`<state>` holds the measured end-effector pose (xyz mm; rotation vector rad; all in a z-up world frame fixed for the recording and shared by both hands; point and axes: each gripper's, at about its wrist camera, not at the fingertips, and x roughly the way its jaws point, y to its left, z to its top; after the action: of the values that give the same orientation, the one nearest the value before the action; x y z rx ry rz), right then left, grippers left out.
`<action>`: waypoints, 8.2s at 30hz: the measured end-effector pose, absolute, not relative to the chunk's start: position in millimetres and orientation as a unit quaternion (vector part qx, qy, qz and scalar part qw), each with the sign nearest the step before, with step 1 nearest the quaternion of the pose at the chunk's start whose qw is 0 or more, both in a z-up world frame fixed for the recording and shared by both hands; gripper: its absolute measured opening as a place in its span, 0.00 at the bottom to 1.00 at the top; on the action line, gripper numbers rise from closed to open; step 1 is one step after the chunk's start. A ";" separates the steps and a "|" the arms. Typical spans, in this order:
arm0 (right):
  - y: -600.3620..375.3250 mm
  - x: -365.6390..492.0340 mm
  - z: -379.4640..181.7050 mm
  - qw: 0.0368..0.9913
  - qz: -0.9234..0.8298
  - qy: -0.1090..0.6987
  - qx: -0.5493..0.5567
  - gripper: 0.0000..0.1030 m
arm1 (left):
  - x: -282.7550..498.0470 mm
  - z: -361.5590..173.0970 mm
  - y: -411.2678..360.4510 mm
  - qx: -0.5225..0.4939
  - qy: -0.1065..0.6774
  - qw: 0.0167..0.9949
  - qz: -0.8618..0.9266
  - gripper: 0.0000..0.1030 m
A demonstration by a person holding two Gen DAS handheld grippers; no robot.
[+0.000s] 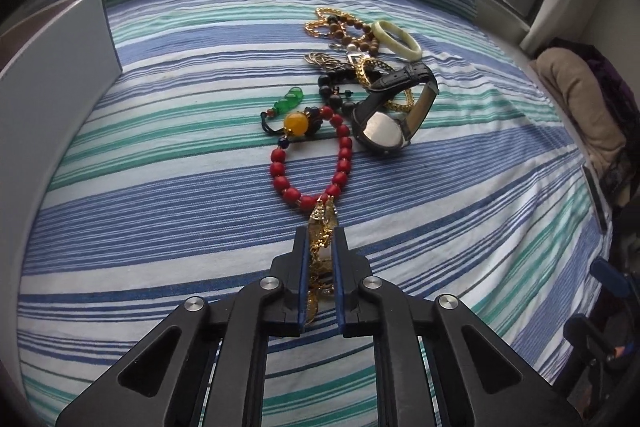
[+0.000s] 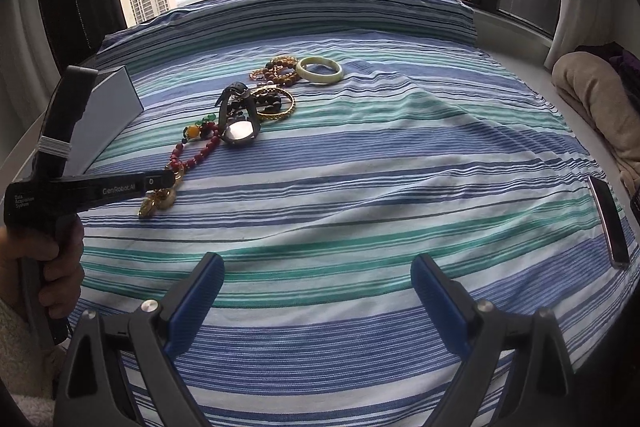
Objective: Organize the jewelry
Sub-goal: 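Grasp the gold pendant chain with the left gripper while the right gripper grasps the black watch, then carry the gold chain and black watch into the white box and release both, then withdraw both tools from the box back toward the jewelry pile, then grasp the red bead bracelet with the left gripper while the right gripper grasps the green pendant cord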
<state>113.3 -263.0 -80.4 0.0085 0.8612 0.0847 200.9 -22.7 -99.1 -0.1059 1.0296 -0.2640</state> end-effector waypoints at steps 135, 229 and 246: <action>-194.5 58.0 -32.4 0.925 0.147 0.349 -0.033 0.78 | -17.7 49.6 170.4 -0.120 0.290 0.935 0.165 0.98; -285.4 95.6 -87.3 0.890 0.115 0.438 0.052 1.00 | 281.2 -116.1 -40.8 0.068 0.470 0.865 -0.162 0.20; -271.1 80.5 -84.2 0.892 0.126 0.433 0.044 1.00 | 174.7 -98.8 25.8 -0.058 0.495 0.859 -0.114 0.15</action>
<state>80.5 -271.1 -84.2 0.0911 0.8981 0.2615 174.7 25.8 -98.8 -0.1209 1.0401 -0.2383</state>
